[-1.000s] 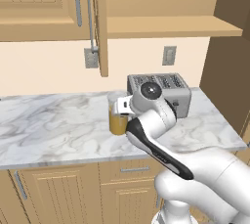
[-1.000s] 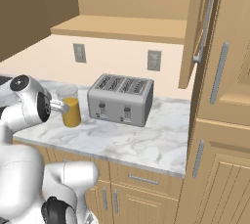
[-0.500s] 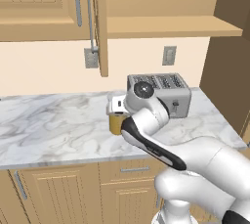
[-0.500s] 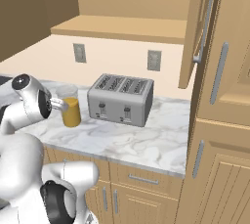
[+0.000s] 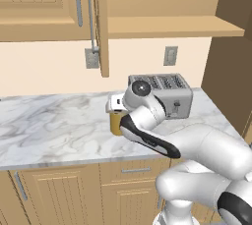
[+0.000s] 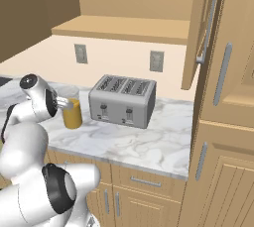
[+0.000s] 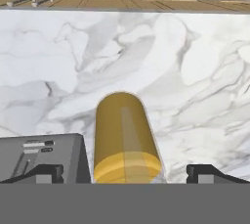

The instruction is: There is a tray on the dining counter. Grab the cup, mug, and pitcher and place them on the tray. The pitcher may be placed next to the tray if it cannot fit the tray.

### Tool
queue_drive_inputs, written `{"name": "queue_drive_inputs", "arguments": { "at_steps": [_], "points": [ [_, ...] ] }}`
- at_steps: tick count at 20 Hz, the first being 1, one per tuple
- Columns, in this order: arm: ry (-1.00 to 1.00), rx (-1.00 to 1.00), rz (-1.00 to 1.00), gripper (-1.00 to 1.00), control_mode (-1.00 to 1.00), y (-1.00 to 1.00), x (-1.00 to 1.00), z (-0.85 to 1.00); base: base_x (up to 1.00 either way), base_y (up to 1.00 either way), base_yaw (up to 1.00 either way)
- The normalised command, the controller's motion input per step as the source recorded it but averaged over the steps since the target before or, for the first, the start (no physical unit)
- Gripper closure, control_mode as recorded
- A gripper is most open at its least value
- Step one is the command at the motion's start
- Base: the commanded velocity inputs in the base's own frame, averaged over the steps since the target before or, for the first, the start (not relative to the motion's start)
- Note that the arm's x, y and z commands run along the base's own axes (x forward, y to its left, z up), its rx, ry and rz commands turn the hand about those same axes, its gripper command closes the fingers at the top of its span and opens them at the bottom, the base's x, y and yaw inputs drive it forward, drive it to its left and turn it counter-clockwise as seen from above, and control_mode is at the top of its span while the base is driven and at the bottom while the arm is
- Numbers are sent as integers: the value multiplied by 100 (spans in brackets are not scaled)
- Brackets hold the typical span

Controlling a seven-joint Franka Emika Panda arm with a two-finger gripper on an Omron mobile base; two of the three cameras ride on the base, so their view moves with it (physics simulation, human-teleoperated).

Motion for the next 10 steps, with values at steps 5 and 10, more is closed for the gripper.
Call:
{"name": "queue_drive_inputs", "arguments": {
  "at_steps": [5, 10],
  "points": [
    [0, 0, 0, -100, -100, 14, 24, -18, 0, 0, 0],
    [5, -2, -1, -100, -100, 7, 46, -13, 0, 0, 0]
  ]
}}
